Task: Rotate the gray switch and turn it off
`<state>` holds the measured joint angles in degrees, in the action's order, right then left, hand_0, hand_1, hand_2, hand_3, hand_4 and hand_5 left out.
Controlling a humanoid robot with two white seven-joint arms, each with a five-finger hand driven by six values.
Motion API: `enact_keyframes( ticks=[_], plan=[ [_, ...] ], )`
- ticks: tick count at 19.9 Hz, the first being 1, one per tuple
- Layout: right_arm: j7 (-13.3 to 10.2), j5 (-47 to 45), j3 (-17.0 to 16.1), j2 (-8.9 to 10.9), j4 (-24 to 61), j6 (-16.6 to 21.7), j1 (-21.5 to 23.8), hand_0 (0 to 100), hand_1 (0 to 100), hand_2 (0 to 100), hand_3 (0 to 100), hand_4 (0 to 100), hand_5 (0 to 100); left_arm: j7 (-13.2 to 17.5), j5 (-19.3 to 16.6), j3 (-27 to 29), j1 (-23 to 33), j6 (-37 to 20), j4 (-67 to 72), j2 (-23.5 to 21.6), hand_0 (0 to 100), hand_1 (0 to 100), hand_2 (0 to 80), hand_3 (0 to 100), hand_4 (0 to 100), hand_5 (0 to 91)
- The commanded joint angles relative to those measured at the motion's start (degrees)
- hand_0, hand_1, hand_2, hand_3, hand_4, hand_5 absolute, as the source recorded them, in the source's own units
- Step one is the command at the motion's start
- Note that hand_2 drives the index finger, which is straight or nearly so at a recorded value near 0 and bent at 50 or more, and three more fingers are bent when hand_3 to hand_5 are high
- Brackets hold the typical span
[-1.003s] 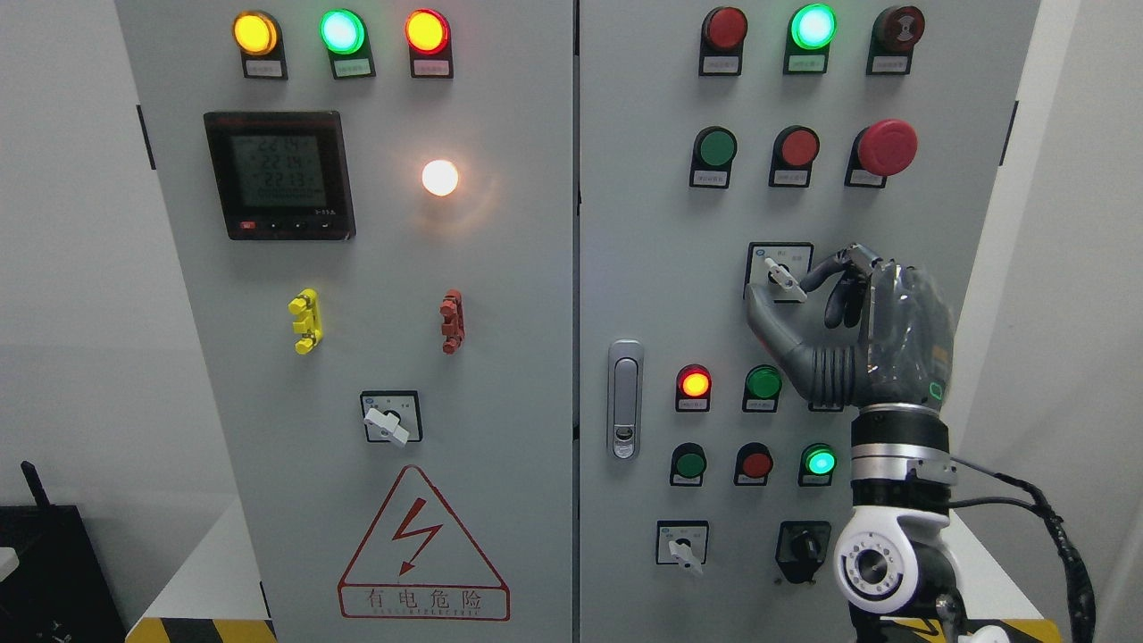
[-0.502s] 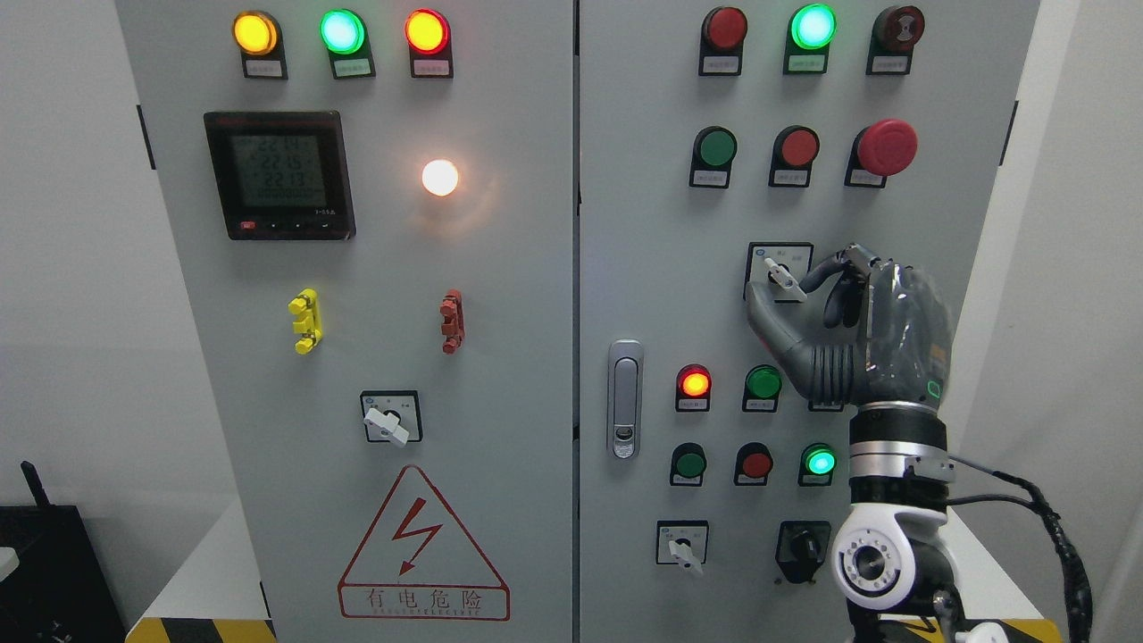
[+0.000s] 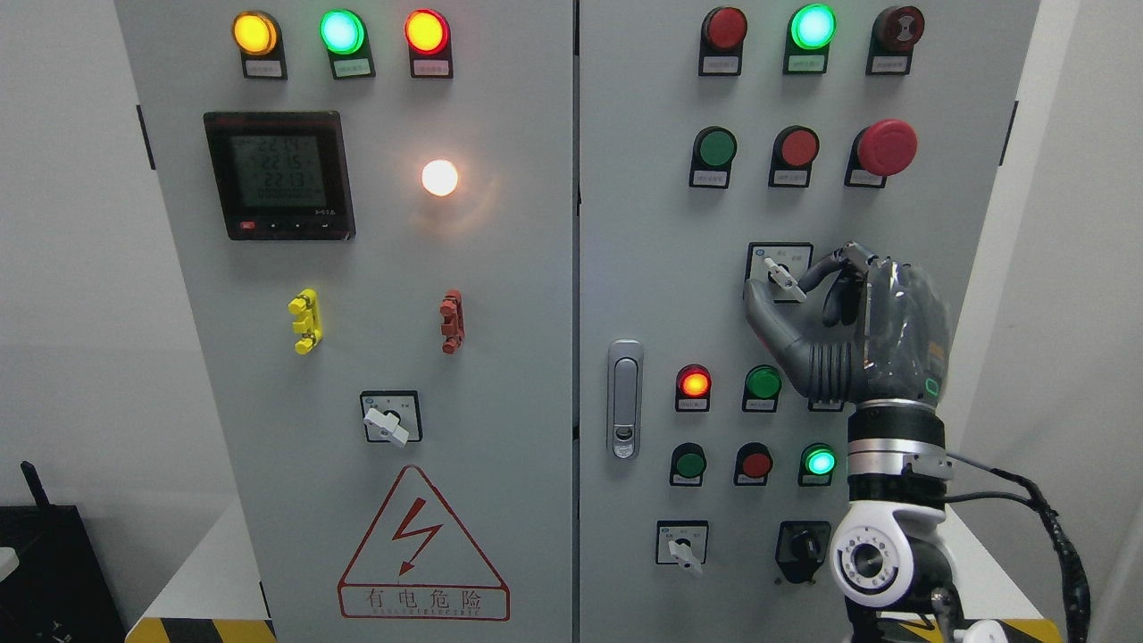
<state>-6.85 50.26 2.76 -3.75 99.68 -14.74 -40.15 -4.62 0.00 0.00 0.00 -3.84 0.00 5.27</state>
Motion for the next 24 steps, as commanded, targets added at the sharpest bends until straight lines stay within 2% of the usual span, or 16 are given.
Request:
enact_keyframes(
  ticks=[1,18,24],
  plan=[
    [0.0,0.0,0.6,-0.03,-0.1,-0.4,-0.2,9,44,65,98,99,100,0.0,1.1,0.4,-0.5,0.0,-1.5,0.0,12,39,0.0,0,0,0.0],
    [0.0,-0.1,0.8,-0.03,-0.1,-0.4,-0.5,15,44,69,100,99,100,0.0,1.1,0.4,-0.5,0.0,-1.5,0.0,12,39,0.0,0,0,0.0],
    [0.0,-0.1,1.4,-0.03,-0.1,-0.4,-0.5,20,43,70,100,99,100,0.0,1.1,0.4,-0.5,0.0,-1.5,0.0,12,39,0.0,0,0,0.0]
  ],
)
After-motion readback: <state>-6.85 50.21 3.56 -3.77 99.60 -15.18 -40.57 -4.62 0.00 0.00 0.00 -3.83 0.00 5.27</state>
